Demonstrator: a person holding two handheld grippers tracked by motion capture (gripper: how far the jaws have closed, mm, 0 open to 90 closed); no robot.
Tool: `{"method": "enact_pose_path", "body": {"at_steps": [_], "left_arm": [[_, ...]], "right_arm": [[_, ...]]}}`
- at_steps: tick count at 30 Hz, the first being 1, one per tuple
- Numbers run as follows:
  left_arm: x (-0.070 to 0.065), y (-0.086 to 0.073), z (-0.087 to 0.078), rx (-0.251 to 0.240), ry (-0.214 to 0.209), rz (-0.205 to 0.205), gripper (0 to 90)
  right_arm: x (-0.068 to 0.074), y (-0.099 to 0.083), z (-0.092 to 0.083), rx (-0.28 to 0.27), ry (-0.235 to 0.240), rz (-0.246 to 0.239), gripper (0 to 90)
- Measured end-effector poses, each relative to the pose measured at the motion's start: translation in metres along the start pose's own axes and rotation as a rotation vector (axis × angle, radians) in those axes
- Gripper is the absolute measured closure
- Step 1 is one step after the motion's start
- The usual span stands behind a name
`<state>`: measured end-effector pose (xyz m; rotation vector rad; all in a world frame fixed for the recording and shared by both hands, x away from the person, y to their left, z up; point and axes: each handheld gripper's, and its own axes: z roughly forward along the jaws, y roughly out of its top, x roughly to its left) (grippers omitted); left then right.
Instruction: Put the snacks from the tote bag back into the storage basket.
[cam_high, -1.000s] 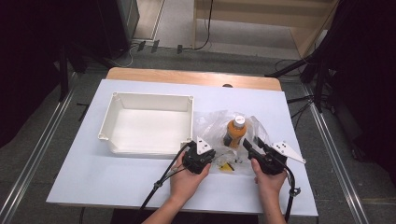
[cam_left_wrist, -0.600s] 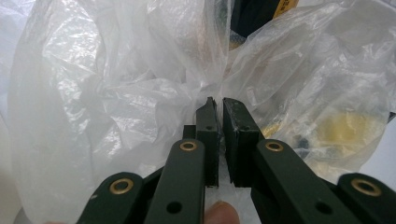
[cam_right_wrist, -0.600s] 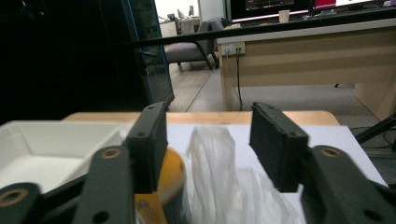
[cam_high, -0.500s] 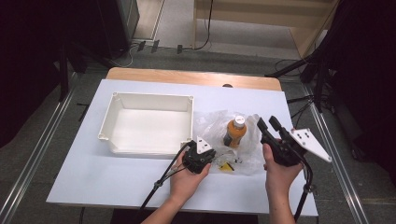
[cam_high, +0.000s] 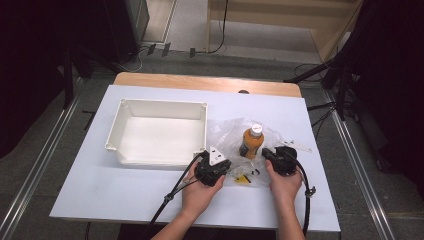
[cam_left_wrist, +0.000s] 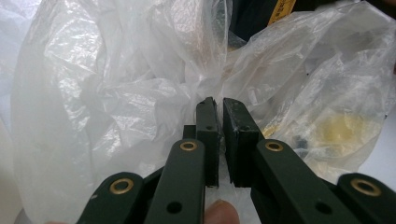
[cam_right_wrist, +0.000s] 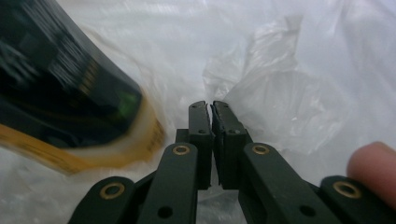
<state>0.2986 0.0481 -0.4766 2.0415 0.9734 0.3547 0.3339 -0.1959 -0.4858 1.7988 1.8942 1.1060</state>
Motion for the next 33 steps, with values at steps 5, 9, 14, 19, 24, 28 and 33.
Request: {"method": "enact_pose_path", "body": {"at_steps": [5, 9, 14, 19, 24, 28, 33], "left_arm": [[0.000, 0.000, 0.000, -0.005, -0.003, 0.000, 84.9], [0.001, 0.000, -0.001, -0.003, -0.005, -0.003, 84.7], [0.003, 0.000, -0.002, -0.011, -0.013, -0.016, 85.1], [0.002, 0.000, -0.001, -0.007, -0.007, -0.017, 85.6], [0.001, 0.000, 0.001, -0.001, 0.001, -0.012, 86.0], [0.001, 0.000, 0.000, 0.003, 0.004, -0.011, 86.1], [0.002, 0.000, 0.001, 0.006, 0.006, -0.012, 86.0]], "right_arm": [[0.002, 0.000, -0.001, 0.011, -0.012, -0.020, 87.7], [0.008, -0.005, -0.016, -0.115, 0.002, -0.027, 81.3], [0.018, -0.004, -0.040, -0.245, 0.003, -0.043, 82.6], [0.028, 0.014, -0.066, -0.341, 0.040, -0.055, 83.0], [0.031, 0.042, -0.064, -0.317, 0.053, -0.049, 82.7], [0.025, 0.047, -0.032, -0.239, 0.054, -0.026, 82.2], [0.019, 0.019, 0.004, -0.087, 0.025, -0.020, 82.8]]}}
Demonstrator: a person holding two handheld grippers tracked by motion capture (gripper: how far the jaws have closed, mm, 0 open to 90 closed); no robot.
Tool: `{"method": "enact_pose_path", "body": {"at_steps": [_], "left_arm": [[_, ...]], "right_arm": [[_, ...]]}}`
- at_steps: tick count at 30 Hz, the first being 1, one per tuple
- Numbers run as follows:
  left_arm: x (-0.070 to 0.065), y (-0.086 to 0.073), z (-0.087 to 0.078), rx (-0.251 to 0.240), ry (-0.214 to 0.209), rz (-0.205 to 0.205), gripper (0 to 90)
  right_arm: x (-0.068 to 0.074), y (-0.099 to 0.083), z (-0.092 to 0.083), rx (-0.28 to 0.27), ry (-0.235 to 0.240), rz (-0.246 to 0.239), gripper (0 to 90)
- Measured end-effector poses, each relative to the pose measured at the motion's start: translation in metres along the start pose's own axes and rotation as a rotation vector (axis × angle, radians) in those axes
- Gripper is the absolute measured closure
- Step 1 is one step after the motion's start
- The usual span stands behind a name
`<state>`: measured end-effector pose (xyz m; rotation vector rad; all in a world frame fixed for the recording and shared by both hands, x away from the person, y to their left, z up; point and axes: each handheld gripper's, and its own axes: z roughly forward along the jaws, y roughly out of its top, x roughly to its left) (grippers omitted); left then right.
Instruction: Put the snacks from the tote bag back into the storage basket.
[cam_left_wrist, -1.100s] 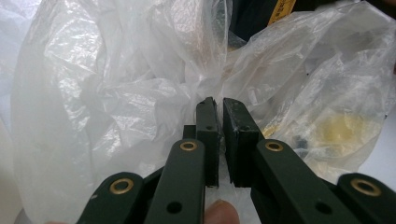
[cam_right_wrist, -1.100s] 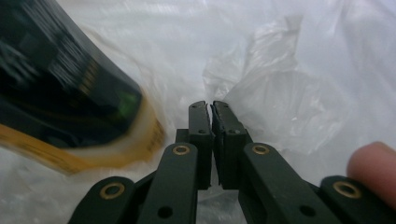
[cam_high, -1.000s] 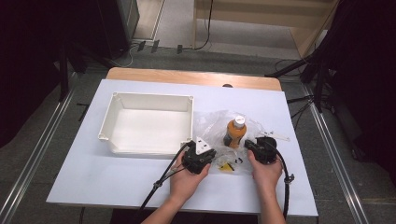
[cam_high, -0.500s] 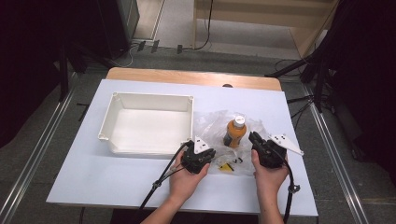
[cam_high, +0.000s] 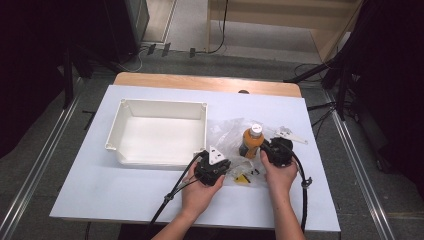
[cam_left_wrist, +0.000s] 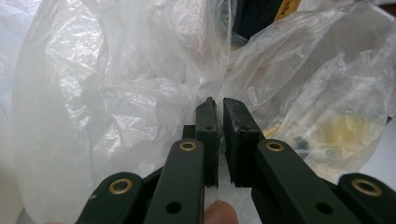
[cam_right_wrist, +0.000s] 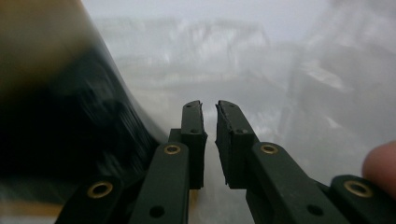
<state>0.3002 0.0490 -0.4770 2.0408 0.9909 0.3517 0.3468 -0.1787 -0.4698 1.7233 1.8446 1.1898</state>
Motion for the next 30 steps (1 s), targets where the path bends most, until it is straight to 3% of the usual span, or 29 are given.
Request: {"method": "enact_pose_path", "body": {"at_steps": [2, 3, 8, 9, 15, 16, 18, 21, 22, 23, 24, 25, 27, 30], "left_arm": [[0.000, 0.000, 0.001, 0.004, 0.002, 0.000, 86.1], [0.000, 0.000, 0.001, 0.006, 0.004, -0.001, 86.2], [-0.001, 0.001, 0.002, 0.015, 0.012, 0.005, 86.6], [-0.001, 0.001, 0.002, 0.014, 0.012, 0.004, 86.6], [-0.001, 0.001, 0.001, 0.011, 0.011, 0.011, 86.3], [-0.001, 0.001, 0.001, 0.008, 0.009, 0.010, 86.2], [-0.002, 0.001, 0.001, 0.003, 0.006, 0.012, 86.2], [-0.002, 0.001, 0.000, 0.000, 0.002, 0.016, 86.2], [-0.002, 0.000, 0.000, -0.001, 0.000, 0.018, 86.2], [-0.002, 0.000, 0.000, -0.002, 0.001, 0.017, 86.2], [-0.002, 0.000, 0.000, -0.004, 0.003, 0.016, 86.2], [-0.002, 0.000, 0.000, -0.004, 0.003, 0.016, 86.2], [-0.002, 0.000, 0.000, -0.006, 0.003, 0.016, 86.2], [-0.002, 0.000, 0.000, -0.010, 0.004, 0.014, 86.1]], "right_arm": [[-0.003, -0.010, 0.003, 0.030, -0.025, -0.012, 84.5], [-0.005, -0.013, 0.005, 0.071, -0.054, -0.010, 85.4], [-0.012, -0.012, 0.000, 0.106, -0.042, -0.031, 82.9], [-0.013, -0.012, -0.004, 0.095, -0.034, -0.033, 81.4], [-0.015, -0.014, -0.050, -0.136, 0.101, -0.049, 66.4], [-0.015, -0.015, -0.061, -0.187, 0.134, -0.062, 63.2], [-0.013, -0.013, -0.079, -0.257, 0.150, -0.100, 55.5], [-0.010, -0.010, -0.091, -0.290, 0.166, -0.115, 48.7], [-0.006, -0.008, -0.097, -0.312, 0.199, -0.117, 39.0], [-0.006, -0.008, -0.097, -0.312, 0.199, -0.117, 39.0], [0.001, -0.006, -0.098, -0.304, 0.206, -0.135, 28.5], [0.001, -0.006, -0.098, -0.304, 0.206, -0.135, 28.5], [0.010, -0.007, -0.095, -0.288, 0.180, -0.152, 22.2], [0.022, -0.008, -0.091, -0.303, 0.137, -0.187, 23.5]]}}
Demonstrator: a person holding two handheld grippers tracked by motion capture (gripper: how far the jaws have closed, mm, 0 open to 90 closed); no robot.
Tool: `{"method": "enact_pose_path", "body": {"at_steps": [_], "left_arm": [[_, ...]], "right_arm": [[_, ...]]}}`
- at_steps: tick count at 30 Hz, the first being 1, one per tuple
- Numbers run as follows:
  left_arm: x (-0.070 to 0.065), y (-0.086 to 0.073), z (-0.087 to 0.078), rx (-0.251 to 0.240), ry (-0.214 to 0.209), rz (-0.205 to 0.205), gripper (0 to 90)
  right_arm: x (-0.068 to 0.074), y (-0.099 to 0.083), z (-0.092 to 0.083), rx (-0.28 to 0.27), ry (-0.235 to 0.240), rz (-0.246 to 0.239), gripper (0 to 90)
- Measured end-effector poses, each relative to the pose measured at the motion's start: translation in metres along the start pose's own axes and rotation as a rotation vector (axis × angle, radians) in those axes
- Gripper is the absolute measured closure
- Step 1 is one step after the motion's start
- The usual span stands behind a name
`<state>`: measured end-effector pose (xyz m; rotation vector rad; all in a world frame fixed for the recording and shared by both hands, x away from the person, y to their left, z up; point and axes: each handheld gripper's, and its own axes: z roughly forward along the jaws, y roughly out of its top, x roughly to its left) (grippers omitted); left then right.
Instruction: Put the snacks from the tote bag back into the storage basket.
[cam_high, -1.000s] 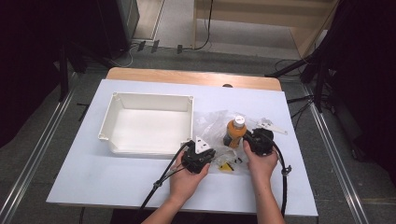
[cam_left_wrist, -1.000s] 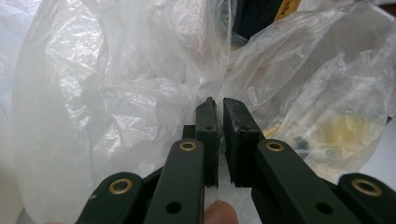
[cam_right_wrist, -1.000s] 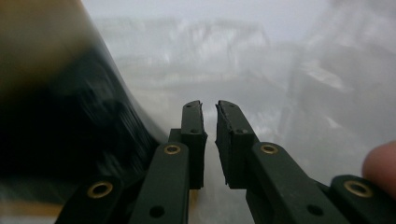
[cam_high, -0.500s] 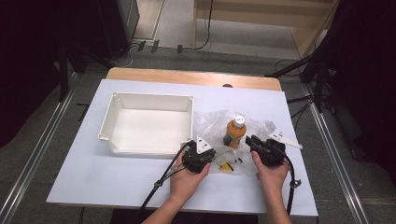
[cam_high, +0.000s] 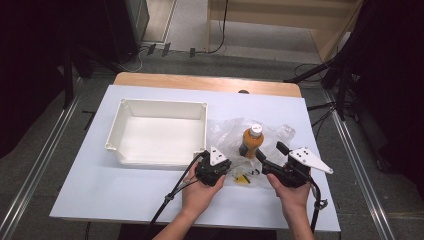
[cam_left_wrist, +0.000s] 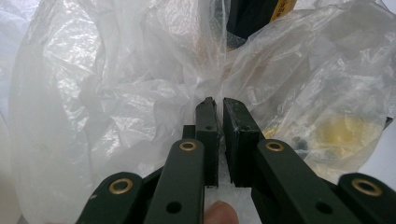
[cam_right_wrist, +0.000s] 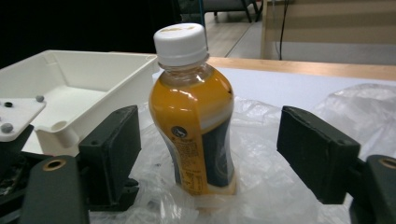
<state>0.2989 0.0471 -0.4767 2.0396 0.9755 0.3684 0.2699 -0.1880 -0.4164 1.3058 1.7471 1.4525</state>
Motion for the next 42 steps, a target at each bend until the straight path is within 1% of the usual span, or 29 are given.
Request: {"method": "enact_pose_path", "body": {"at_steps": [3, 4, 6, 8, 10, 11, 13, 15, 20, 21, 23, 24, 28, 29, 31, 36, 37, 40, 41, 42], "left_arm": [[0.000, 0.000, 0.000, 0.000, -0.004, 0.000, 86.1], [0.000, 0.000, 0.000, -0.001, -0.003, 0.000, 86.1], [0.000, 0.000, 0.000, 0.002, -0.003, 0.006, 86.0], [0.000, 0.000, 0.000, 0.003, -0.003, 0.005, 86.1], [0.000, 0.000, 0.001, -0.002, -0.004, 0.000, 86.0], [0.000, 0.000, 0.000, 0.001, -0.005, 0.004, 86.0], [0.000, 0.000, 0.000, -0.001, -0.004, 0.004, 86.0], [0.000, 0.000, 0.000, -0.003, -0.005, 0.000, 86.0], [0.000, 0.000, 0.000, -0.002, -0.007, 0.004, 86.1], [0.000, 0.000, 0.000, -0.003, -0.009, 0.003, 86.1], [0.000, 0.000, 0.000, -0.003, -0.008, 0.003, 86.0], [0.000, 0.000, 0.000, -0.003, -0.008, 0.003, 86.0], [0.000, 0.000, 0.000, -0.004, -0.010, 0.003, 85.9], [0.000, 0.000, 0.000, -0.004, -0.010, 0.003, 86.0], [0.000, 0.000, 0.000, -0.004, -0.011, 0.004, 86.0], [0.000, 0.000, 0.000, -0.008, -0.013, 0.004, 85.9], [0.000, 0.000, -0.001, -0.006, -0.011, 0.007, 85.9], [0.000, 0.000, 0.000, -0.003, -0.006, 0.006, 86.0], [0.000, 0.000, 0.000, -0.001, -0.005, 0.006, 86.1], [0.000, 0.000, 0.000, 0.000, -0.004, 0.005, 86.1]], "right_arm": [[0.008, -0.001, 0.008, -0.017, -0.004, -0.013, 27.2], [0.011, -0.002, 0.015, -0.022, -0.026, -0.009, 28.3], [0.011, -0.002, 0.018, -0.021, -0.028, -0.001, 28.4], [0.013, -0.003, 0.026, -0.024, -0.028, 0.005, 28.7], [0.018, -0.005, 0.033, -0.017, -0.046, -0.006, 28.3], [0.022, -0.006, 0.040, -0.016, -0.073, -0.020, 28.0], [0.023, -0.006, 0.042, -0.013, -0.079, -0.021, 27.3], [0.025, -0.009, 0.050, -0.007, -0.108, -0.024, 27.0], [0.025, -0.012, 0.056, -0.002, -0.122, -0.015, 27.4], [0.026, -0.012, 0.057, -0.007, -0.128, -0.019, 28.4], [0.026, -0.012, 0.057, -0.012, -0.130, -0.021, 28.5], [0.026, -0.012, 0.057, -0.015, -0.127, -0.014, 28.7], [0.025, -0.014, 0.061, -0.004, -0.123, -0.003, 29.2], [0.024, -0.014, 0.062, -0.002, -0.116, 0.007, 29.4], [0.023, -0.014, 0.062, -0.002, -0.109, 0.012, 29.6], [0.022, -0.014, 0.061, 0.001, -0.096, 0.003, 30.9], [0.022, -0.014, 0.060, 0.001, -0.080, -0.007, 31.0], [0.024, -0.014, 0.059, 0.006, -0.066, -0.010, 31.1], [0.027, -0.011, 0.057, 0.027, -0.063, -0.045, 31.1], [0.027, -0.011, 0.057, 0.027, -0.063, -0.045, 31.1]]}}
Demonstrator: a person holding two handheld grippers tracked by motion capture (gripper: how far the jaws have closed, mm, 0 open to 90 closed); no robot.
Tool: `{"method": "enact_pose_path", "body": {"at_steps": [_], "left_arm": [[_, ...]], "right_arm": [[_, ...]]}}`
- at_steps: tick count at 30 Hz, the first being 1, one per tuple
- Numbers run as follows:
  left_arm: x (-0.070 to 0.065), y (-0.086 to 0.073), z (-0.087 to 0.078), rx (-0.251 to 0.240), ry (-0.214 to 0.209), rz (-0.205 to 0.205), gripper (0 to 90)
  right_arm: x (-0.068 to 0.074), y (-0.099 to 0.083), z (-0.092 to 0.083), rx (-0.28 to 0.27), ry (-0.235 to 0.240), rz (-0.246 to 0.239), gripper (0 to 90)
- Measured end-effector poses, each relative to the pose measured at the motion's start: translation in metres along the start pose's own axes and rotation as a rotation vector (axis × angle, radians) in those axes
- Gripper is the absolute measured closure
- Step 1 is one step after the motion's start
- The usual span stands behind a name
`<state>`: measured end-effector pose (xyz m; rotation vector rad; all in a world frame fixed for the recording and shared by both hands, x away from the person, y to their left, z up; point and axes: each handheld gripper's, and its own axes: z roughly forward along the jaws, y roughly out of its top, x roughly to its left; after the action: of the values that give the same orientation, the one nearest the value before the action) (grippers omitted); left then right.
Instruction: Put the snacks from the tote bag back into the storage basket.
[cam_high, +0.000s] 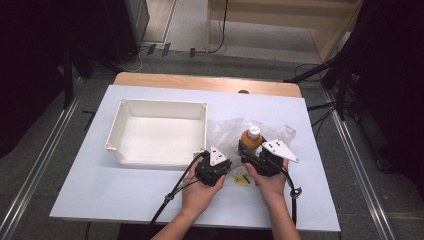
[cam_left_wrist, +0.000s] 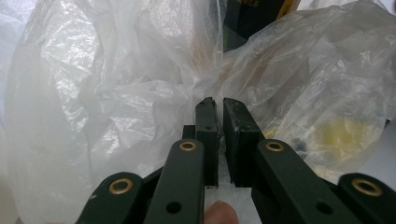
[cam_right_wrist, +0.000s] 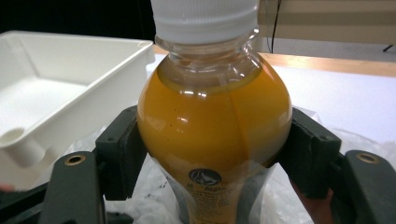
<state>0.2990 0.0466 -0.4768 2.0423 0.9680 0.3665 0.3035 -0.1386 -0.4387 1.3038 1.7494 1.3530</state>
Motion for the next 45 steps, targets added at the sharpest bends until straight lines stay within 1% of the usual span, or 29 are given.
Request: {"method": "enact_pose_path", "body": {"at_steps": [2, 5, 7, 10, 11, 13, 14, 15, 16, 17, 18, 19, 20, 21, 24, 25, 26, 27, 28, 30, 31, 32, 34, 37, 39, 42, 44, 45], "left_arm": [[0.000, 0.000, 0.000, 0.003, 0.002, 0.002, 86.1], [0.000, 0.000, 0.000, 0.007, 0.006, 0.006, 86.1], [0.000, 0.000, 0.000, 0.002, 0.005, -0.002, 85.9], [0.001, 0.000, -0.001, 0.000, -0.006, 0.000, 85.1], [0.001, 0.000, -0.001, -0.006, -0.010, 0.003, 84.6], [0.000, -0.001, -0.004, -0.037, -0.026, 0.004, 82.0], [0.001, -0.001, -0.006, -0.051, -0.033, -0.001, 80.8], [0.003, -0.002, -0.008, -0.060, -0.043, -0.010, 76.0], [0.004, -0.002, -0.010, -0.079, -0.053, -0.019, 76.0], [0.005, -0.003, -0.014, -0.111, -0.070, -0.028, 71.8], [0.005, -0.004, -0.015, -0.129, -0.081, -0.029, 66.4], [0.005, -0.004, -0.018, -0.144, -0.100, -0.021, 63.9], [0.006, -0.005, -0.020, -0.157, -0.116, -0.015, 59.2], [0.006, -0.005, -0.024, -0.176, -0.124, -0.014, 53.8], [0.007, -0.008, -0.033, -0.227, -0.147, -0.031, 36.0], [0.008, -0.008, -0.037, -0.234, -0.178, -0.034, 22.7], [0.008, -0.009, -0.038, -0.228, -0.186, -0.029, 22.7], [0.009, -0.010, -0.041, -0.226, -0.210, -0.024, 18.7], [0.009, -0.011, -0.044, -0.226, -0.213, -0.018, 13.5], [0.011, -0.014, -0.052, -0.240, -0.208, -0.005, 12.2], [0.012, -0.015, -0.055, -0.246, -0.207, -0.006, 9.9], [0.014, -0.016, -0.061, -0.262, -0.208, -0.017, 9.0], [0.018, -0.017, -0.069, -0.271, -0.197, -0.027, 9.0], [0.023, -0.019, -0.082, -0.294, -0.178, -0.031, 9.0], [0.026, -0.021, -0.088, -0.300, -0.160, -0.027, 9.0], [0.034, -0.026, -0.098, -0.307, -0.138, -0.031, 9.0], [0.039, -0.030, -0.104, -0.312, -0.116, -0.032, 9.0], [0.041, -0.030, -0.105, -0.313, -0.114, -0.039, 9.0]], "right_arm": [[0.002, 0.004, -0.004, -0.004, -0.003, -0.022, 31.1], [0.000, 0.013, -0.012, -0.019, 0.011, 0.010, 31.1], [0.000, 0.021, -0.019, -0.038, 0.009, 0.019, 31.1], [0.000, 0.033, -0.031, -0.056, 0.012, 0.044, 31.1], [0.000, 0.037, -0.034, -0.062, 0.017, 0.050, 31.1], [0.000, 0.043, -0.041, -0.075, 0.020, 0.052, 31.0], [0.000, 0.045, -0.044, -0.079, 0.024, 0.051, 31.0], [0.000, 0.047, -0.047, -0.082, 0.025, 0.053, 31.0], [0.000, 0.047, -0.047, -0.082, 0.025, 0.053, 31.0], [-0.001, 0.048, -0.048, -0.082, 0.024, 0.057, 31.0], [-0.002, 0.048, -0.049, -0.080, 0.023, 0.058, 31.0], [-0.003, 0.047, -0.049, -0.076, 0.022, 0.060, 31.0], [-0.004, 0.046, -0.048, -0.069, 0.016, 0.063, 31.0], [-0.004, 0.045, -0.047, -0.062, 0.014, 0.068, 31.0], [-0.006, 0.042, -0.045, -0.044, 0.003, 0.065, 31.0], [-0.007, 0.041, -0.044, -0.036, 0.002, 0.066, 31.0], [-0.007, 0.041, -0.044, -0.036, 0.002, 0.066, 31.0], [-0.007, 0.041, -0.044, -0.035, 0.003, 0.067, 31.0], [-0.008, 0.040, -0.043, -0.031, 0.002, 0.067, 30.9], [-0.008, 0.040, -0.043, -0.031, 0.000, 0.062, 30.9], [-0.008, 0.040, -0.043, -0.031, 0.001, 0.062, 30.9], [-0.008, 0.040, -0.043, -0.031, 0.002, 0.063, 30.9], [-0.009, 0.040, -0.042, -0.032, 0.006, 0.069, 30.9], [-0.009, 0.040, -0.042, -0.029, 0.004, 0.073, 30.9], [-0.009, 0.039, -0.043, -0.024, 0.002, 0.075, 30.9], [-0.011, 0.038, -0.043, -0.024, 0.002, 0.074, 30.9], [-0.013, 0.038, -0.044, -0.022, -0.004, 0.075, 30.9], [-0.013, 0.038, -0.044, -0.022, -0.004, 0.075, 30.9]]}}
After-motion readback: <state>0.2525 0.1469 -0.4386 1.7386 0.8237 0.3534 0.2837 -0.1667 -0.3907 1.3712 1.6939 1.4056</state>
